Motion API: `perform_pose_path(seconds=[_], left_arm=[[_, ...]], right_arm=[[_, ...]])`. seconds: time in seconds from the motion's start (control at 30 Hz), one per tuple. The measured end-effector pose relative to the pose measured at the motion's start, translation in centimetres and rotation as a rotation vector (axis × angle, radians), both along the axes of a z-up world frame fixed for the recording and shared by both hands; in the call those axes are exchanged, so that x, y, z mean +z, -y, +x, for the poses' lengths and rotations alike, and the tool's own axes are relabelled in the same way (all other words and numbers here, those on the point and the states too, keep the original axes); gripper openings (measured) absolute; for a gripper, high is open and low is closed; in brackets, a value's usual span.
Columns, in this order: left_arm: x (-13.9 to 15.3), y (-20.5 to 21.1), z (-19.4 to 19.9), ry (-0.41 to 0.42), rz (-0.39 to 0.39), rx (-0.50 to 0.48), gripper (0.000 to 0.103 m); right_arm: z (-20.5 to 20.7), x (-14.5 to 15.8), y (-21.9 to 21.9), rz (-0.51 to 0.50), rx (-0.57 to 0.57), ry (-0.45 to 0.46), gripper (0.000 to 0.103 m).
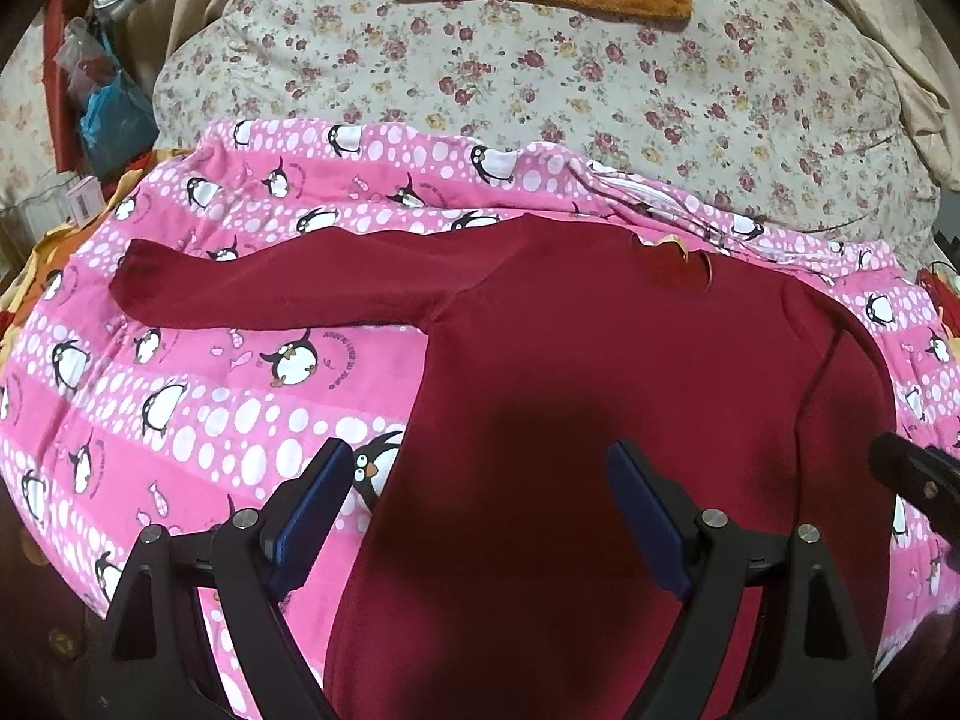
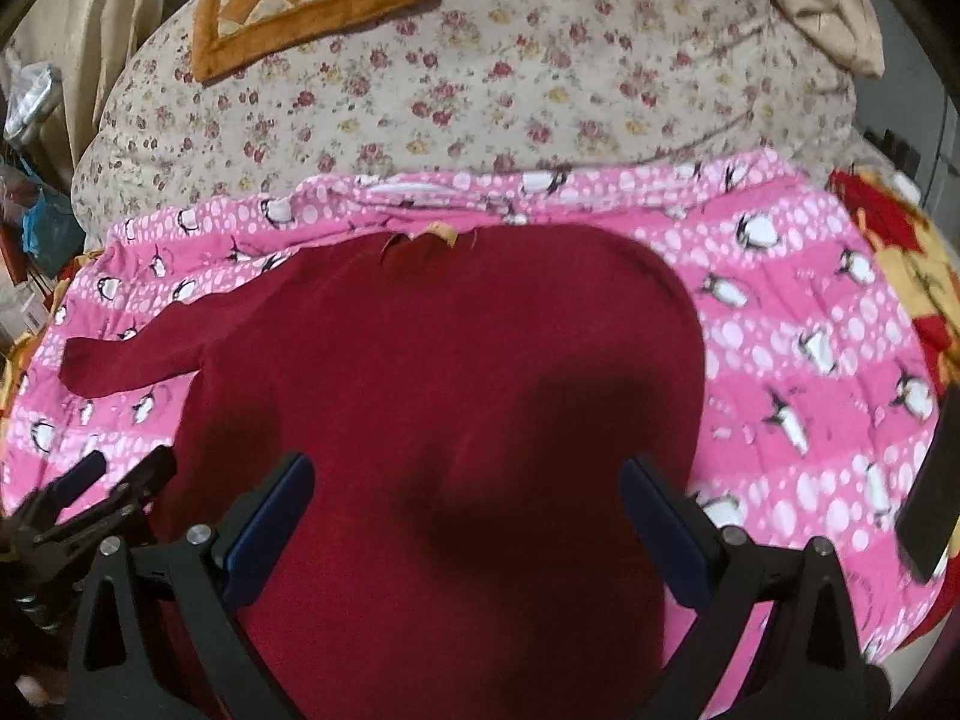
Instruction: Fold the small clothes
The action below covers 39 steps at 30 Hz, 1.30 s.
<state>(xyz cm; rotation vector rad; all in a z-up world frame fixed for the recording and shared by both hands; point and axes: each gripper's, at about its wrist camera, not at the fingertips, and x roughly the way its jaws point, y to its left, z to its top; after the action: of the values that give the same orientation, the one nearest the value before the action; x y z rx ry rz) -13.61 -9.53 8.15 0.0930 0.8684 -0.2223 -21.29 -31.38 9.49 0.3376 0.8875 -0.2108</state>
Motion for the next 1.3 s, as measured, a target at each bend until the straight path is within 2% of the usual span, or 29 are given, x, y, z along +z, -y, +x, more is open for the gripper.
perform_pose_path(seconds=[0.07, 0.13, 0.33, 0.53, 1.3], left_arm=[[0.0, 0.1, 0.1, -0.003, -0.004, 0.001, 0.069], [0.0, 0.2, 0.0, -0.002, -0.002, -0.002, 0.069], [0.0, 0.2, -0.1, 0.008, 0.006, -0.002, 0.069], [-0.1, 0.1, 0.0, 0.003, 0.001, 0.001, 0.069], [-1.1, 0.9, 0.0, -0.012, 0.004, -0.008, 0.069]], right_arm=[[-0.2, 0.2, -0.4, 0.056, 0.021, 0.015, 0.103], [-0.3, 0.4, -1.0, 0.069, 0.033, 0.023, 0.103], [-0.2, 1.2, -2.7, -0.028, 0.057, 0.052, 0.103], [-0.1, 1.2, -2.2, -0.07, 0.045, 0.049, 0.103], [0.3, -1.0, -1.2, -0.055, 0.007, 0.037, 0.103]])
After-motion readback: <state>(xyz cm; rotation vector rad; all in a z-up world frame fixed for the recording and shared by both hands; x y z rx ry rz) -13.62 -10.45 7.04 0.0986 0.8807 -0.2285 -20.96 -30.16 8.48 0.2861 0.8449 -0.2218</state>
